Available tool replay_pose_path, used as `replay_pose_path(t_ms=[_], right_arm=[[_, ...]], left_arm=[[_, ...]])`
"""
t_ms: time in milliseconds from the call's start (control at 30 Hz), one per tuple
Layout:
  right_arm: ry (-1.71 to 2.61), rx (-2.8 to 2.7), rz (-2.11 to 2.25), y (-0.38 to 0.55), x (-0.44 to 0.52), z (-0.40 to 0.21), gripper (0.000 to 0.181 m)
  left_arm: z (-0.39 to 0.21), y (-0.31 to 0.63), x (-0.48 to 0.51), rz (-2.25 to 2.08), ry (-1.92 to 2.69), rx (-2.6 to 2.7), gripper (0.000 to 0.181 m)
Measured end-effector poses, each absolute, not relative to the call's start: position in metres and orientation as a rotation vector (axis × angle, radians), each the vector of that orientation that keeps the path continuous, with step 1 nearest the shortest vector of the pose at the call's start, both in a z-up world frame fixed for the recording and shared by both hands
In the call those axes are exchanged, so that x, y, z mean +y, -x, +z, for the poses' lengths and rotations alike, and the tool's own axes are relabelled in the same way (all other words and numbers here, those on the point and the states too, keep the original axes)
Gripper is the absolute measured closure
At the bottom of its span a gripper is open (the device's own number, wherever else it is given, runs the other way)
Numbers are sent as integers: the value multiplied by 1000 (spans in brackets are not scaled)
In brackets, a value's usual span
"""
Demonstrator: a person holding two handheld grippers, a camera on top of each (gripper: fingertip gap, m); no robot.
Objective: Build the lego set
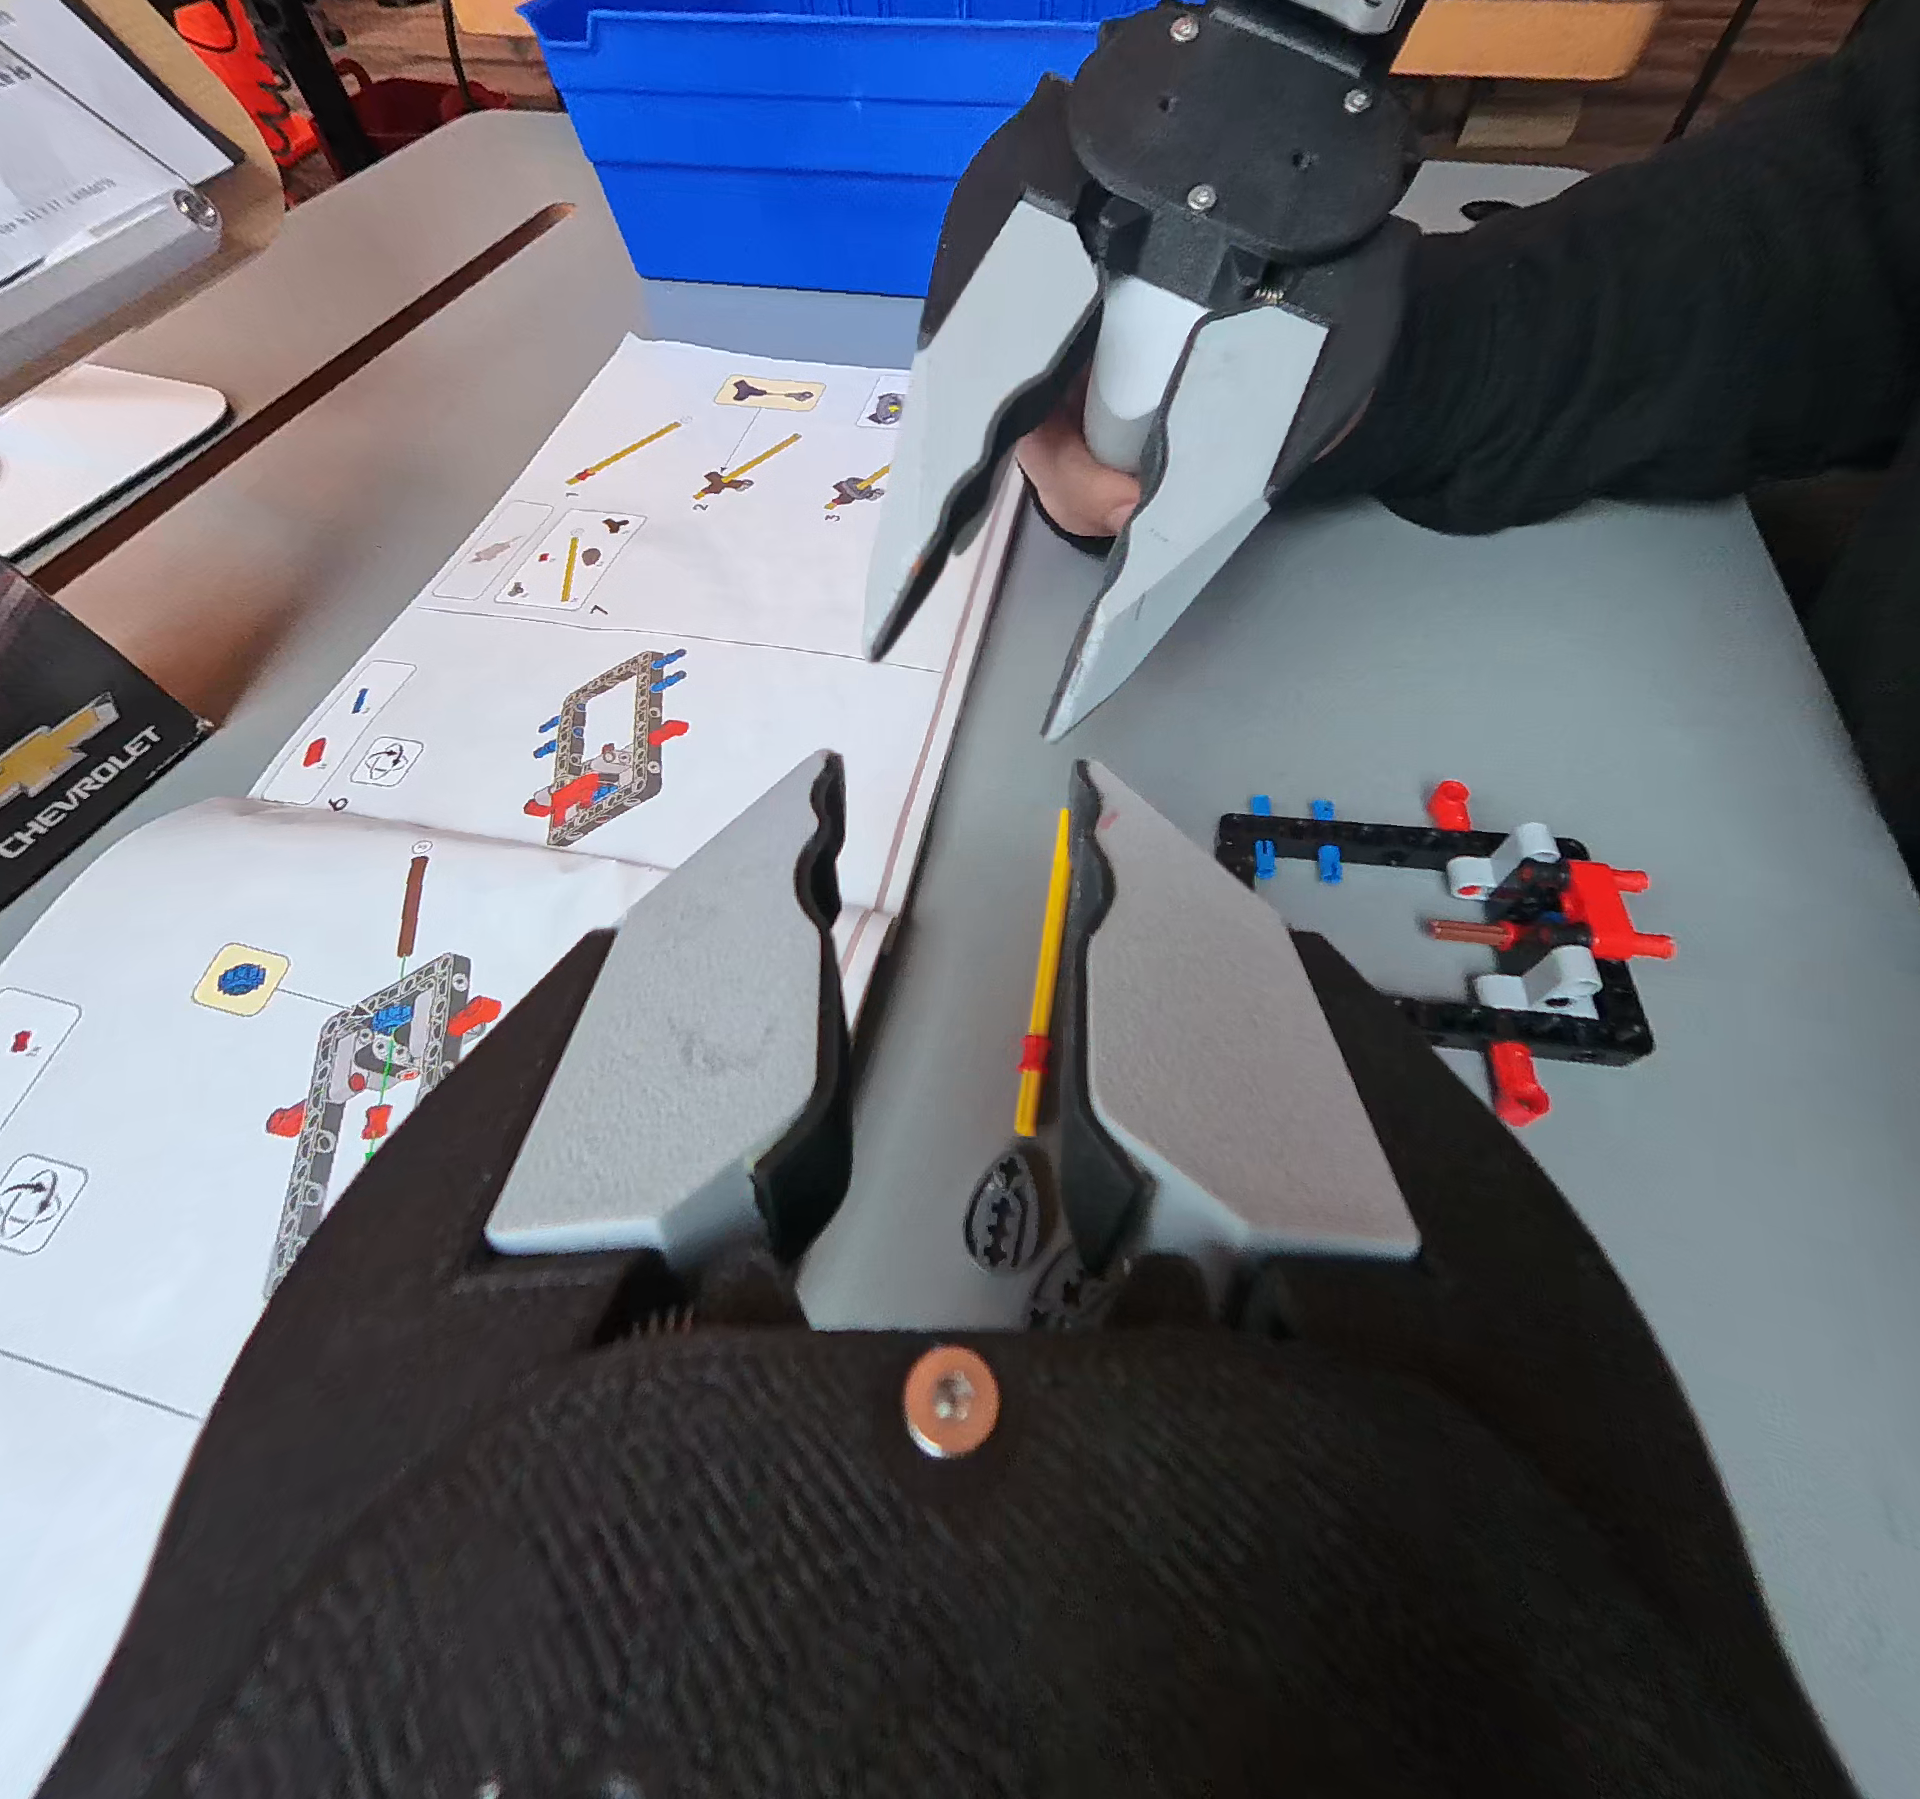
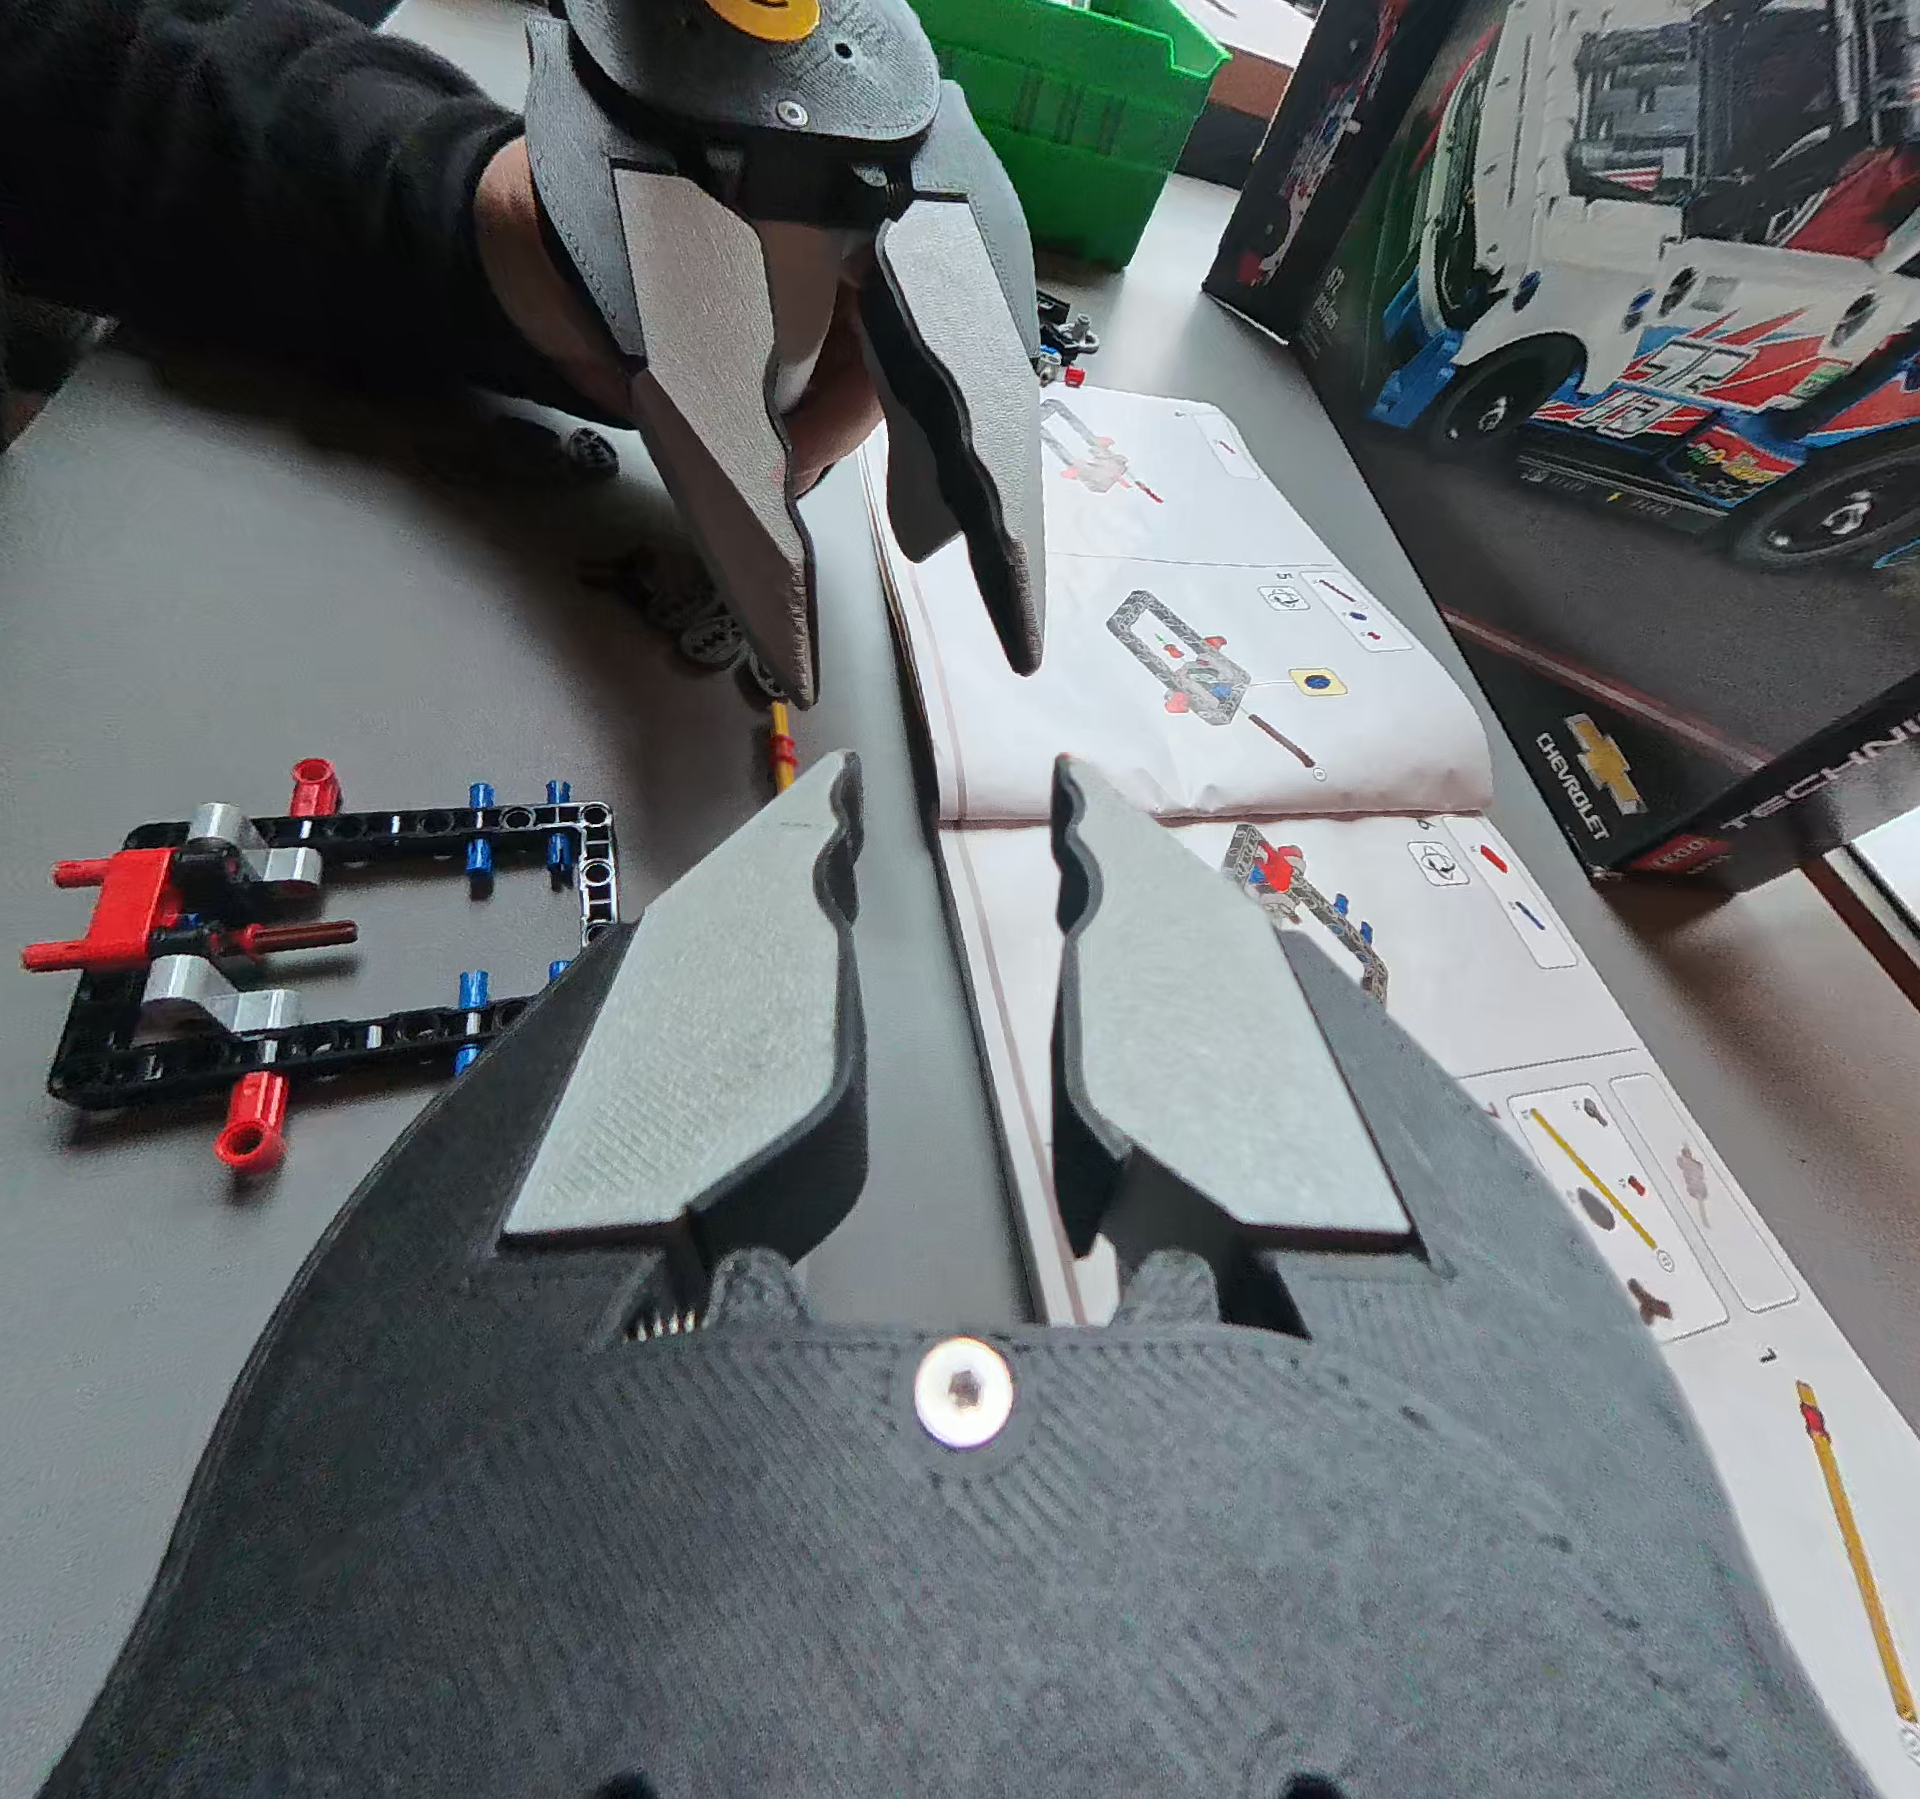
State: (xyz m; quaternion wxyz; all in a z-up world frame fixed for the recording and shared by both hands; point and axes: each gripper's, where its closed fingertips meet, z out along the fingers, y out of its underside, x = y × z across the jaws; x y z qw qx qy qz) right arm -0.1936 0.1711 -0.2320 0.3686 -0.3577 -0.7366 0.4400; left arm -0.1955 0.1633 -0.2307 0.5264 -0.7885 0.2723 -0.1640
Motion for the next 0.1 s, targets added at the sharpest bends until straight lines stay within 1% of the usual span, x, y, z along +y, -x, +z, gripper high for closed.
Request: replay_pose_path(t_ms=[100], right_arm=[[931,-1846,1146,197,175,-227,141]], left_arm=[[-229,199,166,-337,1876,650,141]])
